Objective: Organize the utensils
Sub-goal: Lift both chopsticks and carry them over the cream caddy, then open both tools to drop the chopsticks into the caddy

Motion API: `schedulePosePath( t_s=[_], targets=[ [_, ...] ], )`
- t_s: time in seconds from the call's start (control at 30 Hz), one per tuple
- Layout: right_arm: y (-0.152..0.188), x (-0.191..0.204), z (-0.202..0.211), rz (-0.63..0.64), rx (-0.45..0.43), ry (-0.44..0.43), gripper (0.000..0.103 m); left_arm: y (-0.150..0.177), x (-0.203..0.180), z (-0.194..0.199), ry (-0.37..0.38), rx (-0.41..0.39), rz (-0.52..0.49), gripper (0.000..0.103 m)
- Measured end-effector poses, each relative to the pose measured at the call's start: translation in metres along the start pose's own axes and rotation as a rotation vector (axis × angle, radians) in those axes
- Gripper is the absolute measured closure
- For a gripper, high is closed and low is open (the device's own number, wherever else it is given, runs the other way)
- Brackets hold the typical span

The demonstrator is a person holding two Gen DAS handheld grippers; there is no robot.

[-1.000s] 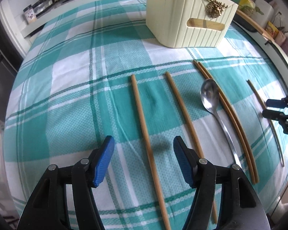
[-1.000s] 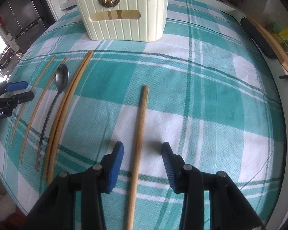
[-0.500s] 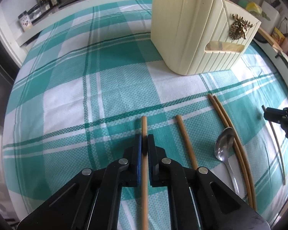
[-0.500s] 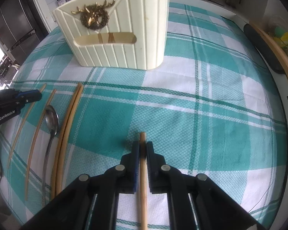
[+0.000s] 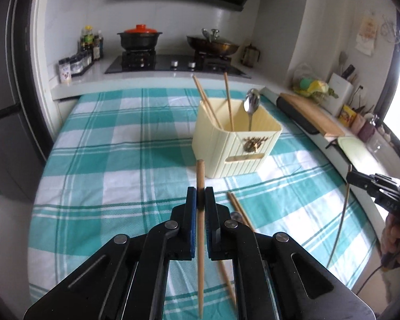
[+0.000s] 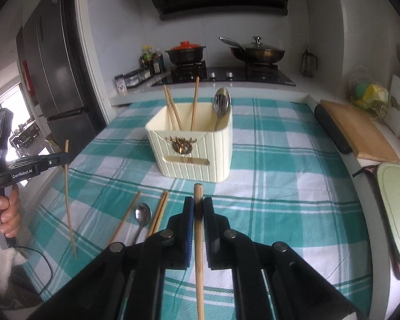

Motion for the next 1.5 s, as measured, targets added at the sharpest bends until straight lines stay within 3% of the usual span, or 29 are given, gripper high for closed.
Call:
schedulePosePath(
  t_s=[0.33,0.83,1.03,1.3,1.5],
  targets=[
    [-0.016,0.032,0.06,0.035,-0.139,-0.035,0.096,-0.006,-0.006,0.046,0.071,-0.074,0.033,0.098],
    [-0.041,0.044,0.077,0.052,-0.237,-0.044,0.096,-0.022,0.001,0.076,0.1,-0.15,0.071,0.099],
    [-0.069,0.042,0.077,0.084,-0.275,-0.017,0.096,-0.056,0.007,0.091,0.103,-0.216,0.099,0.099],
    [-0.135,0.036,0.063,0.135,-0.344,0.006,0.096,-0.122,0.012,0.1,0.088,-0.323,0.132,0.099],
    [-0.186,0.028,0.034,0.185,-0.434,0.04,0.096,-0.177,0.005,0.084,0.054,-0.417,0.172,0.099]
  ],
)
Point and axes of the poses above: each gripper's, at about its wrist camera, not at the fingertips, and z roughly against the way its jaws point, x to its left, y to its underside, the point moved 3 cm from there along -z, roughly the way its jaws point, and after that the axes turned 13 degrees about -y, right-handed, at the moved point
